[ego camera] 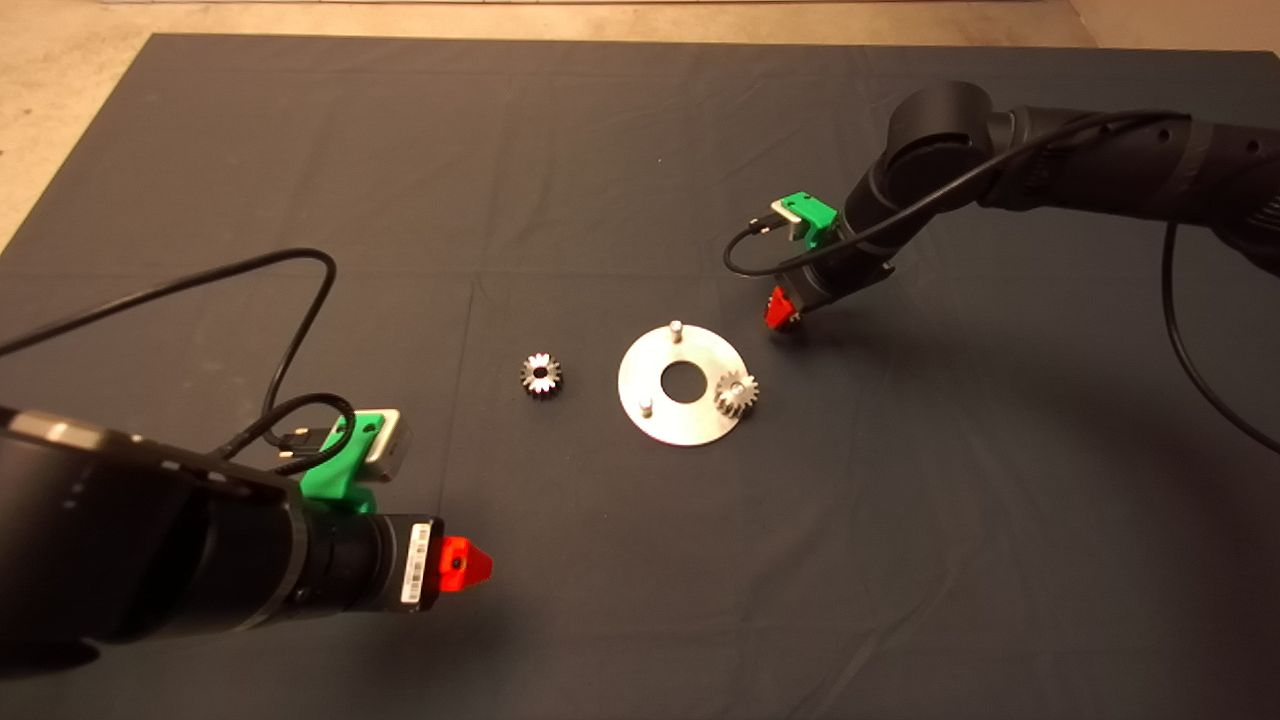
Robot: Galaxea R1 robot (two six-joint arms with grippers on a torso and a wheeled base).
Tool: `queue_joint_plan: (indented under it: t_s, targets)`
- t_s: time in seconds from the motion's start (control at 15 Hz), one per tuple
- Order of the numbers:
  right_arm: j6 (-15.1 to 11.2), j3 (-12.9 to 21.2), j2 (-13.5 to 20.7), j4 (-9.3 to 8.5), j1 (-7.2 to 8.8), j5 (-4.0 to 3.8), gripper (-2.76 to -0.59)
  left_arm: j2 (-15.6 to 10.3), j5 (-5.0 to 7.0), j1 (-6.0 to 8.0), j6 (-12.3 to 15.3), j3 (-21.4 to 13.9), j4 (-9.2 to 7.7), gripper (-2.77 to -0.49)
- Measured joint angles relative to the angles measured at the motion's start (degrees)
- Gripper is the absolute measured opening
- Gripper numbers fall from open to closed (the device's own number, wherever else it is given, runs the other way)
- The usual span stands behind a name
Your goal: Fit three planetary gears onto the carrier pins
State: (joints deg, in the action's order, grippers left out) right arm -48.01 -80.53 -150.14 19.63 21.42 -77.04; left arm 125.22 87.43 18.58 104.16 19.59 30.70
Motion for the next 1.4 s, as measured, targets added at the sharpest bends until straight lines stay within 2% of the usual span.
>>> queue_joint_plan:
  t_s: [0.4, 0.47, 0.67, 0.73, 0.87, 1.0, 1.13, 1.2, 1.4]
  targets:
    - [0.27, -1.16, -0.90, 0.00, -0.50, 0.42, -1.30, 0.00, 0.00, -0.01, 0.00, 0.00, 0.00, -0.51]
    - [1.12, -1.30, -0.96, 0.00, -0.78, 0.50, -1.31, 0.00, 0.00, -0.01, 0.00, 0.00, 0.00, -0.51]
    - [1.56, -1.72, -0.96, -0.01, -1.06, 0.42, -1.37, 0.00, -0.02, -0.01, 0.00, 0.00, 0.00, -0.51]
    - [1.67, -1.74, -1.01, 0.00, -1.08, 0.41, -1.47, 0.00, -0.02, -0.01, 0.00, 0.00, 0.00, -0.51]
    - [1.99, -1.80, -1.18, 0.00, -1.08, 0.42, -1.50, 0.00, 0.00, -0.01, 0.00, 0.00, 0.00, -0.51]
    - [2.40, -1.90, -1.51, -0.01, -1.11, 0.47, -1.66, 0.00, -0.02, -0.01, 0.00, 0.00, 0.00, -0.51]
    - [2.78, -2.24, -1.65, 0.00, -1.09, 0.56, -1.67, 0.00, 0.00, -0.01, 0.00, 0.00, 0.00, -0.51]
    - [2.81, -2.43, -1.65, 0.00, -1.09, 0.56, -1.77, 0.00, 0.00, -0.01, 0.00, 0.00, 0.00, -0.51]
    - [3.03, -2.49, -1.65, 0.00, -1.11, 0.56, -1.85, 0.00, 0.00, -0.01, 0.00, 0.00, 0.00, -0.51]
